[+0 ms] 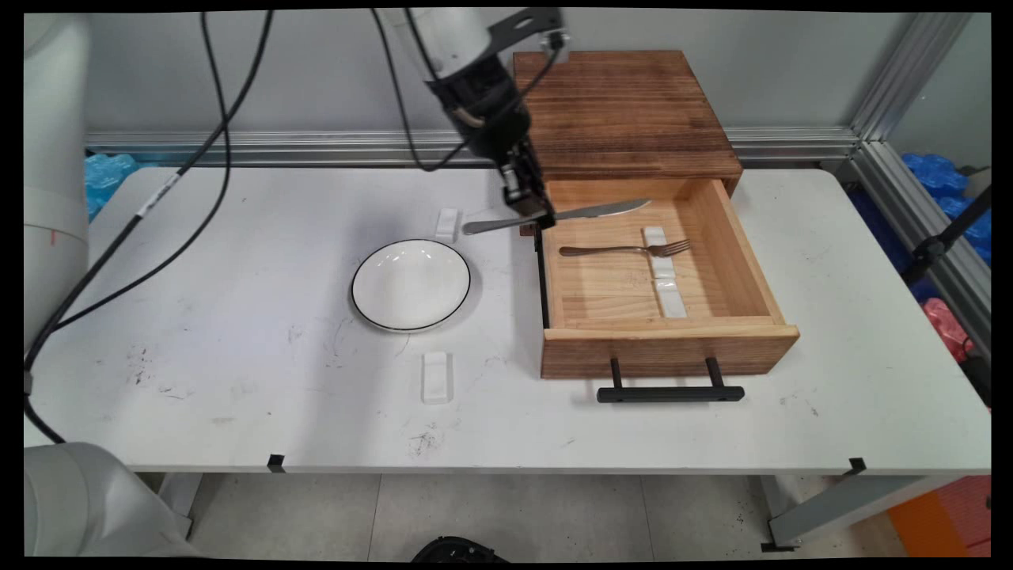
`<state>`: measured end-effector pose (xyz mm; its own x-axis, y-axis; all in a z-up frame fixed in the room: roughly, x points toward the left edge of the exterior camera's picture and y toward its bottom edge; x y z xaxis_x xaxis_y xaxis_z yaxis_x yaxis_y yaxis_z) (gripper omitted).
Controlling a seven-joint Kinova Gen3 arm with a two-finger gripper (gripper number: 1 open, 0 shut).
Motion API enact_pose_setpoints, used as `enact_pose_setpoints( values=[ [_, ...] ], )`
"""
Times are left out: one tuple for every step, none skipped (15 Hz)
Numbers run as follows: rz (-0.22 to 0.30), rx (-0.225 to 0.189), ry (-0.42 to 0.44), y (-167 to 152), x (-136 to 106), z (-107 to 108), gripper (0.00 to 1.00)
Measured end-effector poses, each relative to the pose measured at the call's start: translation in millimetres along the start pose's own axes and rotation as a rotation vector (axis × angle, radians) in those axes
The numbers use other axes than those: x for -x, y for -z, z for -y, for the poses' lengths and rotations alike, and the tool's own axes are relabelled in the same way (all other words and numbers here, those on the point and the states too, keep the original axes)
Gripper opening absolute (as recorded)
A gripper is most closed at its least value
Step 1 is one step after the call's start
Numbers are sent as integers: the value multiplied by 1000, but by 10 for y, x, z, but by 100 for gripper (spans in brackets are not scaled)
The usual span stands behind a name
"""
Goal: Place the picked object into the drawer
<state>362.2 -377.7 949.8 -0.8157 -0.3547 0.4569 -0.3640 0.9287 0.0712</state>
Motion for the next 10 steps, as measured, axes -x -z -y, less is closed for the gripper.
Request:
enact_pose_setpoints(
  values=[
    [-6,-1,-2,-45,-54,18,0],
    [-14,-4,-5,-108,-128,44,0],
    [-23,-7,-4,-173,-200,72,0],
    [-33,-11,0,-246,-287,104,0],
    [-41,-15,2,-302,-353,127,0],
    [-50,-17,4,-367,-429,150,0],
    [-56,-18,4,-430,-500,165,0],
    [-57,-16,1,-478,-547,170,0],
    [-58,-12,-3,-527,-591,173,0],
    [-57,-5,-9,-585,-640,170,0]
  ],
)
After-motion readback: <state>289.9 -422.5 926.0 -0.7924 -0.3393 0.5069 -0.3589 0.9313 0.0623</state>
